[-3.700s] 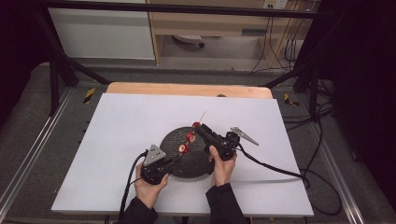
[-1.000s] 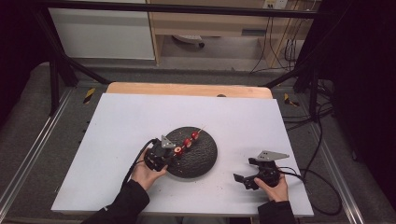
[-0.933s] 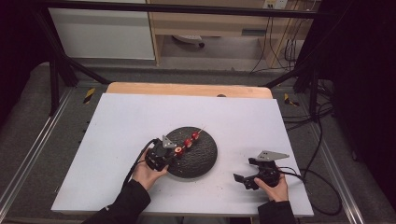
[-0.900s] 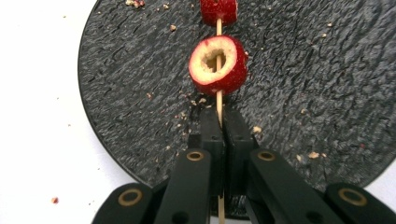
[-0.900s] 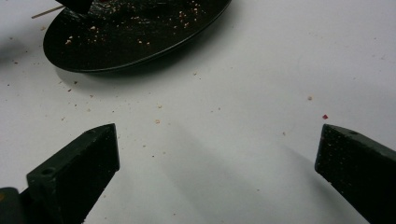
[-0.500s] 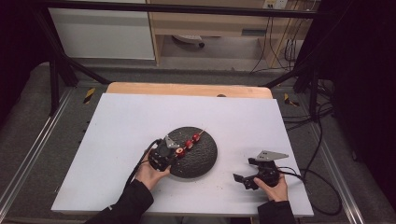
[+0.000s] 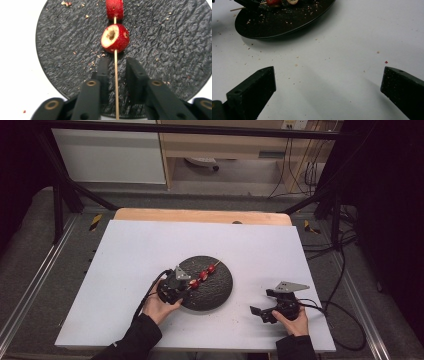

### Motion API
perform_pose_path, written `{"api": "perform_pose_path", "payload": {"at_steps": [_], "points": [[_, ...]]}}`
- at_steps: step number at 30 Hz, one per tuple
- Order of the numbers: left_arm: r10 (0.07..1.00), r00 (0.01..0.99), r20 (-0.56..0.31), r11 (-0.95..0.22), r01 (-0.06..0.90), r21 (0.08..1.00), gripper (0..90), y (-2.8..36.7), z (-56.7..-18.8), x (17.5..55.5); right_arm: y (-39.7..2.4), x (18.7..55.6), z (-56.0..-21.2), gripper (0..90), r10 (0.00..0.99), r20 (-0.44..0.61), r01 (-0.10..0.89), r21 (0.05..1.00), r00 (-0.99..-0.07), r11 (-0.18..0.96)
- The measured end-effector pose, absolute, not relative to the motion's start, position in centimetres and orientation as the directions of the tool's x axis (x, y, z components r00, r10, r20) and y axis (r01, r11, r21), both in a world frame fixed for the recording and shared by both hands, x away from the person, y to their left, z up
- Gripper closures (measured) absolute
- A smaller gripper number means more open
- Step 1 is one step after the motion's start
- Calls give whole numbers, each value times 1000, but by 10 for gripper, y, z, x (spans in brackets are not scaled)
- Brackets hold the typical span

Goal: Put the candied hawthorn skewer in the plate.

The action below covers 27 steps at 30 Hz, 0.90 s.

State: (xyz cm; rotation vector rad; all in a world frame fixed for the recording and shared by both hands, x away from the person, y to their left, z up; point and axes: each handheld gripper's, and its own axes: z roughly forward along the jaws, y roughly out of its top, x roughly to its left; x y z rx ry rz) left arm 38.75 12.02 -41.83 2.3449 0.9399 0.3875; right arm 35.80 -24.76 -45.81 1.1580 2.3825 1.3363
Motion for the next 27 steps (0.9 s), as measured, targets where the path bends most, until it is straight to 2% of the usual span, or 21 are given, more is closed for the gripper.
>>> {"api": "perform_pose_path", "payload": {"at_steps": [6, 10, 20, 27], "points": [[675, 735, 67, -599, 492, 632, 467, 130, -413, 384, -248, 358, -458, 6, 701, 210, 547, 783, -681, 296], [645, 763, 44, -603, 472, 643, 337, 139, -408, 382, -248, 358, -458, 6, 701, 213, 547, 785, -681, 292], [649, 761, 24, -582, 476, 660, 125, 176, -402, 375, -248, 357, -457, 6, 703, 217, 551, 782, -678, 291], [692, 721, 36, -552, 496, 670, 32, 209, -409, 367, -249, 357, -457, 6, 701, 216, 548, 785, -680, 290]]}}
